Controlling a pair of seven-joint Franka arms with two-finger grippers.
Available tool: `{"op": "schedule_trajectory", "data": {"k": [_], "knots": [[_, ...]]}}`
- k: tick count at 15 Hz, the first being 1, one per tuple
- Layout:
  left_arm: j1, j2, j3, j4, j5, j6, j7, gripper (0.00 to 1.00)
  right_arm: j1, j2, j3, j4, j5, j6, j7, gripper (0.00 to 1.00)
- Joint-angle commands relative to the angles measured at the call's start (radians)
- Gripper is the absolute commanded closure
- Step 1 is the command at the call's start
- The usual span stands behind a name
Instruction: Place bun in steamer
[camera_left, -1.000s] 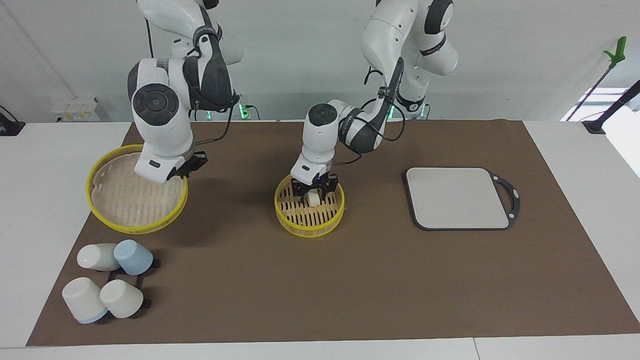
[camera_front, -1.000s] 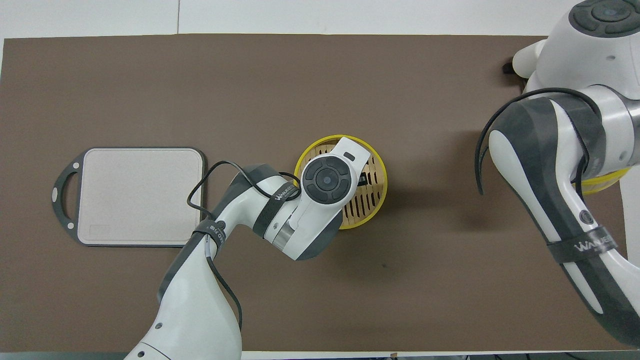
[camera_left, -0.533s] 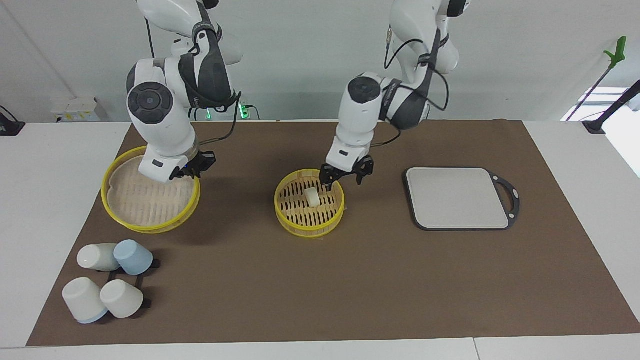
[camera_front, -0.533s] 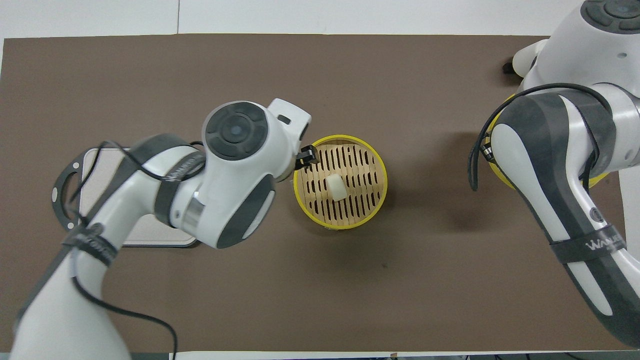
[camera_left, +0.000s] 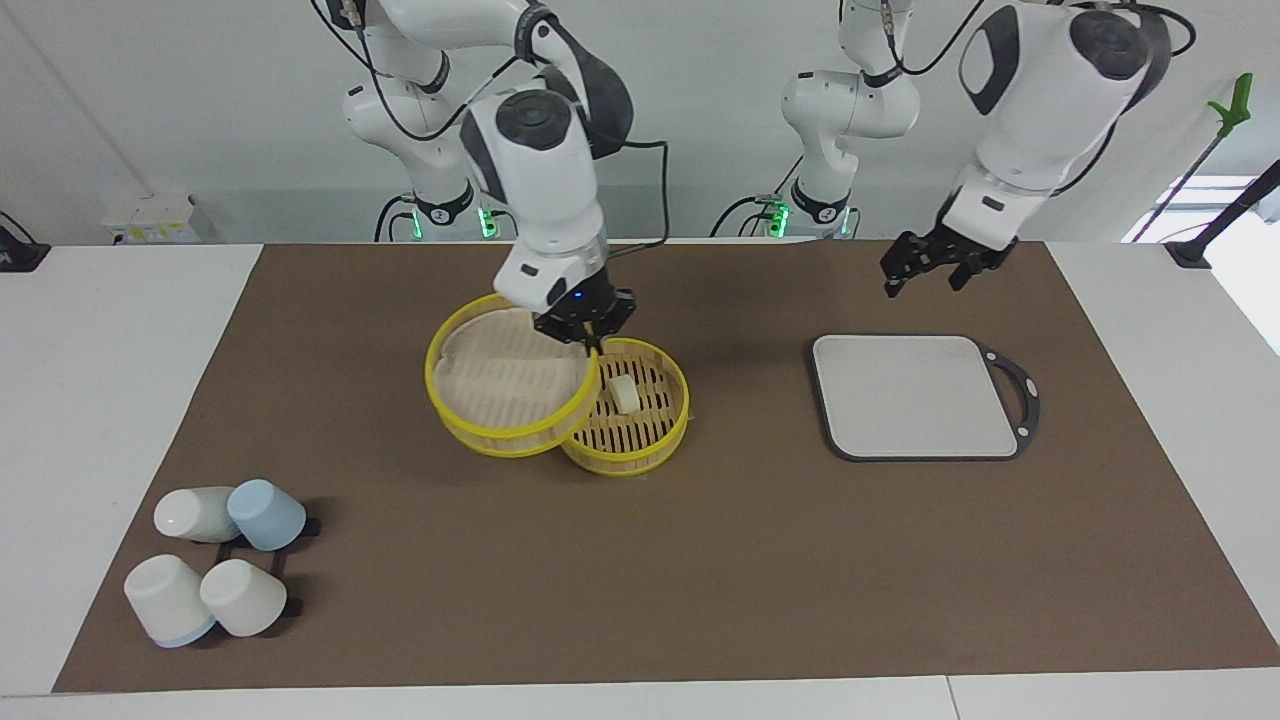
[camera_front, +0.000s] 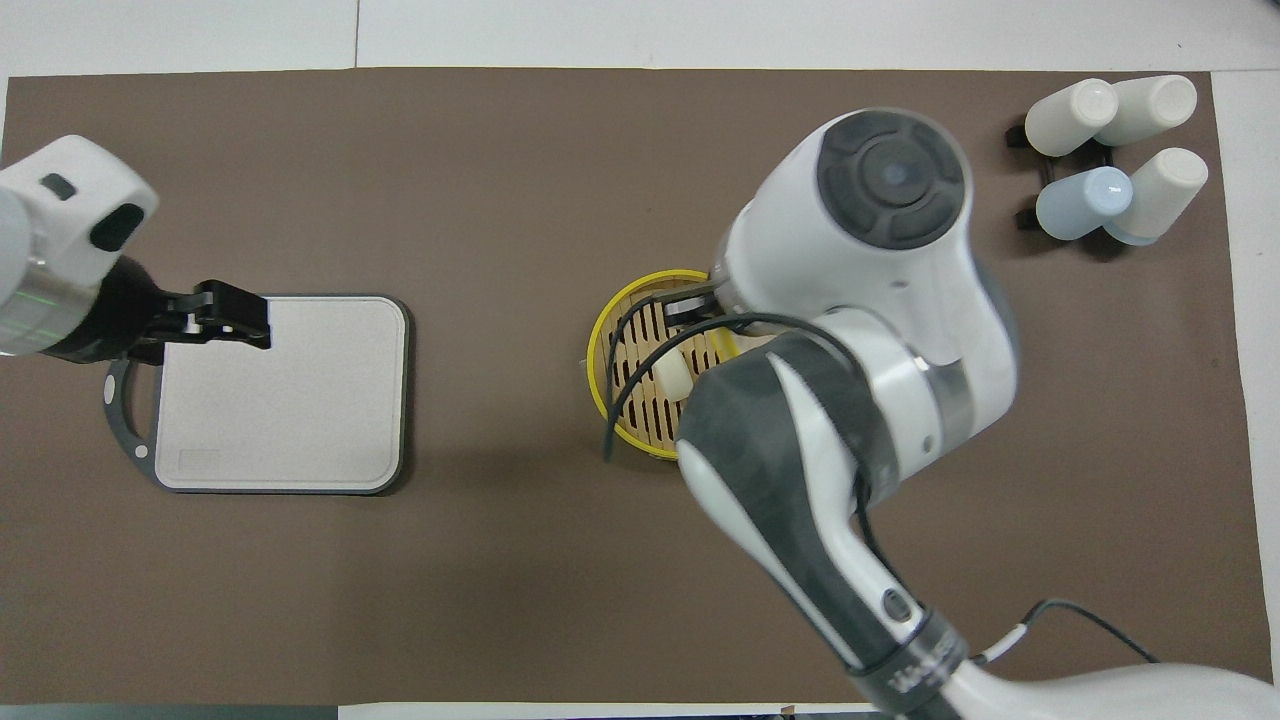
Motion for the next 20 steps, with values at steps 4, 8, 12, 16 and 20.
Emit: {"op": "schedule_trajectory", "data": {"k": [4,8,12,16,20], "knots": [[0.096,-0.003,-0.013,0.029,0.061,-0.062,0.154,0.0,0.083,0.011,-0.007,-0.16,0.016,0.258,0.097,1.0],[0.097,0.005,-0.01,0.063,0.059,-0.093,0.165,0.0,0.119,0.045,-0.007,-0.165,0.016,0.271,0.148,1.0],[0.088,0.009,-0.007,0.066,0.047,-0.095,0.165,0.0,0.143,0.071,-0.007,-0.162,0.024,0.301,0.165,1.0],[0.064,0.019,-0.002,0.101,0.047,-0.113,0.165,0.0,0.145,0.09,-0.007,-0.159,0.025,0.344,0.166,1.0],[0.033,0.017,0.027,0.101,0.047,-0.107,0.165,0.0,0.145,0.104,-0.007,-0.16,0.025,0.389,0.165,1.0]]}}
